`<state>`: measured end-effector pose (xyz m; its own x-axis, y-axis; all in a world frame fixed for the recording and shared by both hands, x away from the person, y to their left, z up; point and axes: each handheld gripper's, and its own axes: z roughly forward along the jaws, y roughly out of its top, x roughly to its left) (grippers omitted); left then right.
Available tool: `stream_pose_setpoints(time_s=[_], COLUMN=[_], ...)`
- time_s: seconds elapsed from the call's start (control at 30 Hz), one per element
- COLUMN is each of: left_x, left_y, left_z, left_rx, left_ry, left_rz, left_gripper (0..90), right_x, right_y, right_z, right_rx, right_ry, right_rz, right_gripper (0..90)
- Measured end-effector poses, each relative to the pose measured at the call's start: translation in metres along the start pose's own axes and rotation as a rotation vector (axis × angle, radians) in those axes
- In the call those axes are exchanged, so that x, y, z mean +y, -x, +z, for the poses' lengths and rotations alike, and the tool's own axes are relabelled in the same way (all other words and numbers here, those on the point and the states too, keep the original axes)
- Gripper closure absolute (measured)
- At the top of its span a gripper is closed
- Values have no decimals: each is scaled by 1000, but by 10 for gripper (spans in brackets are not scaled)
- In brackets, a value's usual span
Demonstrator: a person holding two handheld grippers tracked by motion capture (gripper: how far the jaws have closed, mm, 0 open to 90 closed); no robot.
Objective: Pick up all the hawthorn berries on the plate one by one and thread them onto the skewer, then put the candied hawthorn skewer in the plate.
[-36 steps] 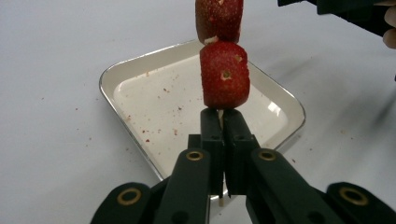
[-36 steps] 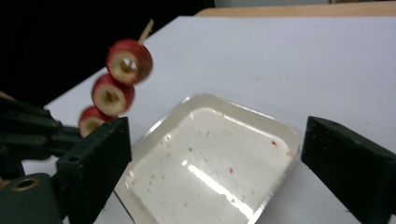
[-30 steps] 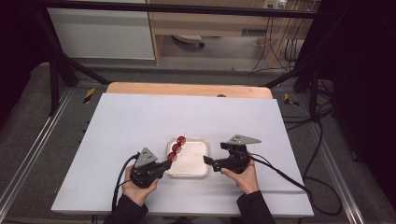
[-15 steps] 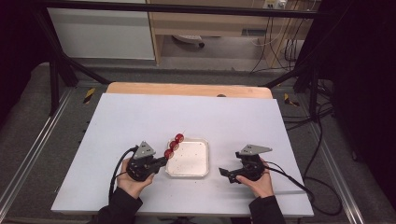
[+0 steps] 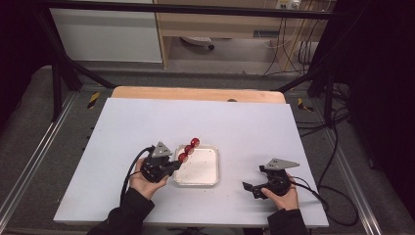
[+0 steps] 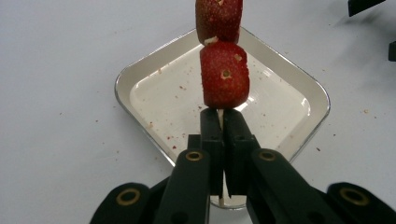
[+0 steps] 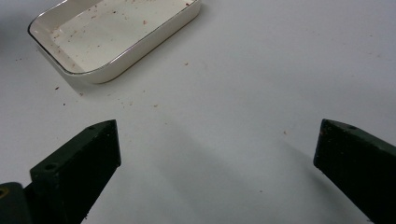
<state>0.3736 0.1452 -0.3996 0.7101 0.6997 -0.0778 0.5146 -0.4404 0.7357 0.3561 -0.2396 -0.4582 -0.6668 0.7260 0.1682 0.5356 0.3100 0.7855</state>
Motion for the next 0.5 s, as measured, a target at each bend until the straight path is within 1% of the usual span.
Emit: stream_pose_setpoints(time_s=[0.03,0.07,0.23,0.37,0.5], left_x=[1,2,8,9,9], left_y=[0,0,1,1,1], left_z=[2,4,14,22,29], left_rx=[-1,-3,-5,-3,2], left_ry=[-7,-13,-42,-66,-92], left_rz=[-1,-4,-3,-13,-15], left_gripper=[877,877,877,877,877], right_x=[-1,-1,-5,-6,-7], right_y=[0,1,4,4,5], right_z=[-1,-2,-4,-6,-7], right_rx=[3,0,-6,-7,-2], right_ry=[2,4,3,5,10], right_rz=[7,2,11,22,17], right_gripper=[11,11,11,11,11])
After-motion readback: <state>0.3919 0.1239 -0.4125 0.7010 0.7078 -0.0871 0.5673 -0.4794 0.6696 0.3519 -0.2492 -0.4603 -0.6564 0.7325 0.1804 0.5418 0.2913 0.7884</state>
